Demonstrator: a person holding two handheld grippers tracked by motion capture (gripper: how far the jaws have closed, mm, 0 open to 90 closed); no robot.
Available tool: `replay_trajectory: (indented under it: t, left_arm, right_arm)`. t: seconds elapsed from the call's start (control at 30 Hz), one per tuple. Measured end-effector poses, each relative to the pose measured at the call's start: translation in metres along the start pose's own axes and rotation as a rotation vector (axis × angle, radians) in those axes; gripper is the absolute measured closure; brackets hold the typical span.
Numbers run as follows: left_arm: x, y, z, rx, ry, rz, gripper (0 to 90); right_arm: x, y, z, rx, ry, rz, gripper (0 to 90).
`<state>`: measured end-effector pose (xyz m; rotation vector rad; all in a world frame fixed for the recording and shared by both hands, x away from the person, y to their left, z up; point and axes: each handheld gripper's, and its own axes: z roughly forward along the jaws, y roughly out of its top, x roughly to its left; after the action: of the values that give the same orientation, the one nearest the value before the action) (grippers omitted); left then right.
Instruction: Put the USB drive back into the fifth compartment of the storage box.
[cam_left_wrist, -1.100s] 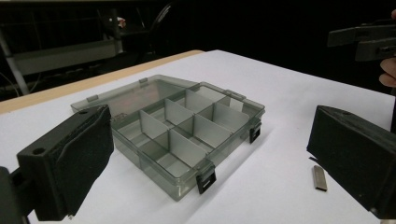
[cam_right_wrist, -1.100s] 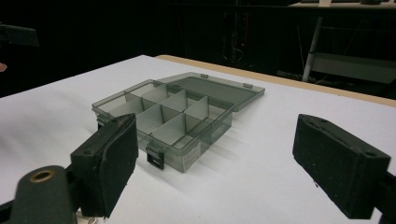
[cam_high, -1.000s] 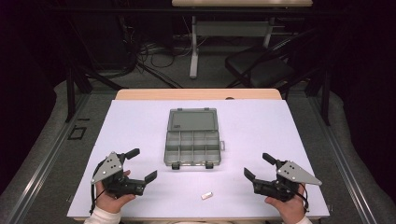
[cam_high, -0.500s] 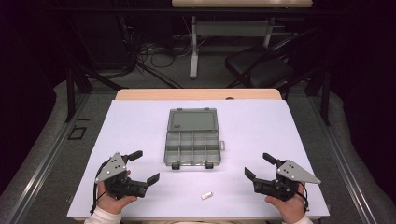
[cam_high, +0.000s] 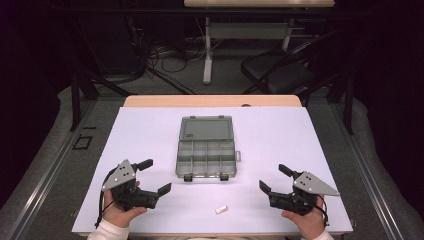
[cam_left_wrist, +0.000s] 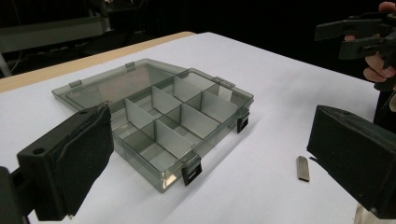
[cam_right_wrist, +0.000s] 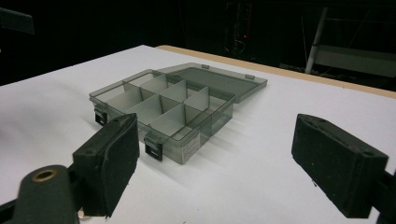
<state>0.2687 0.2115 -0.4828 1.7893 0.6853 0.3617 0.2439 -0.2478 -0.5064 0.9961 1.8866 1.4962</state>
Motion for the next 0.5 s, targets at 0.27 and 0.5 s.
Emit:
replay_trajectory:
  t: [0.27,0.5]
  left_arm:
    - [0.002,0.009,0.001,0.028,-0.016,-0.004,0.6]
    - [0.002,0.019,0.004,0.053,-0.027,-0.001,0.6]
  right_arm:
    - [0.0,0.0,0.001,0.004,0.004,-0.002,14.9]
    - [0.0,-0.001,0.001,0.003,0.003,0.001,14.9]
